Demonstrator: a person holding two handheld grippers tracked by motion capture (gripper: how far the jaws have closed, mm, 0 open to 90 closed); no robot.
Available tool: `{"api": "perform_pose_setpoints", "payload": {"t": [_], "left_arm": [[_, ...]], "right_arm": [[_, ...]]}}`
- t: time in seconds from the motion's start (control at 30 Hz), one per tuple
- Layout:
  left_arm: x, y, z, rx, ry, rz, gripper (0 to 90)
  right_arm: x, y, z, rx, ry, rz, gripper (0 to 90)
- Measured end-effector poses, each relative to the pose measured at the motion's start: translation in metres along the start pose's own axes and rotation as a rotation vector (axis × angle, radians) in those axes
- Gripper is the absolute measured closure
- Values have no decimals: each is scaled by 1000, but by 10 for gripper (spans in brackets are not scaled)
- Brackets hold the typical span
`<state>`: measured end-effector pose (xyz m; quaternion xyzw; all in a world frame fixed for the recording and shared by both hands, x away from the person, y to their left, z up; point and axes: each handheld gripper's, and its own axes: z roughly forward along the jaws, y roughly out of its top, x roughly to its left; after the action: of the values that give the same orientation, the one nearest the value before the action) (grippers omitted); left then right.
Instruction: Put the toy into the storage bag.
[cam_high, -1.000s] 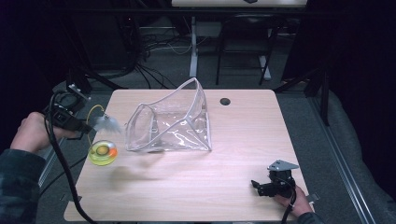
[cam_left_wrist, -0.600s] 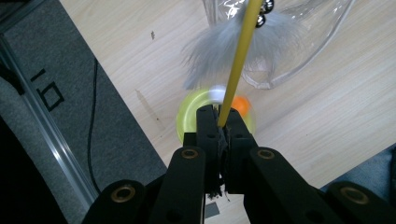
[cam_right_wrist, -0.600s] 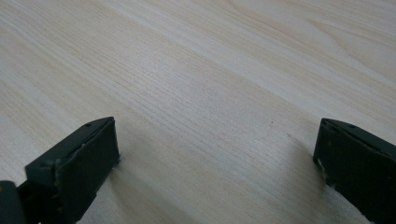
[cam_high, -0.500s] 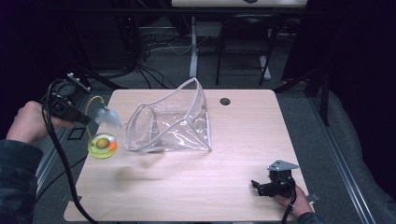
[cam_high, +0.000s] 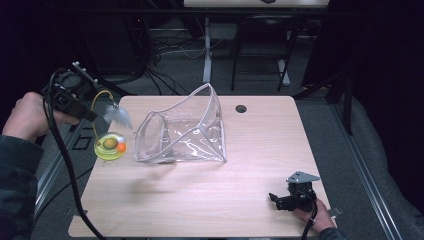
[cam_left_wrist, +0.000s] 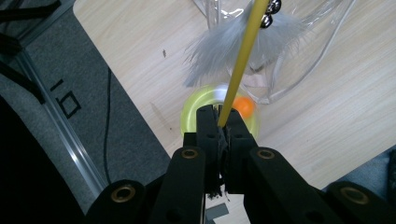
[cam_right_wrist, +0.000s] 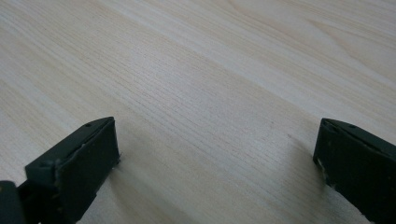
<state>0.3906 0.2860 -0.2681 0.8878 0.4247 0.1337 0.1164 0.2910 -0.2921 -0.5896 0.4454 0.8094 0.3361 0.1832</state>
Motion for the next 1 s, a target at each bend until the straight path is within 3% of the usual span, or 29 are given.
{"api": "perform_pose_setpoints", "payload": {"t": [0.37, 1.0], "left_arm": [[1, 11, -19, -26, 20, 2, 880], [-15, 44, -39, -37, 30, 64, 880]], "right_arm": [[0, 0, 0, 0, 0, 0, 0], [0, 0, 0, -1, 0, 0, 0]]}}
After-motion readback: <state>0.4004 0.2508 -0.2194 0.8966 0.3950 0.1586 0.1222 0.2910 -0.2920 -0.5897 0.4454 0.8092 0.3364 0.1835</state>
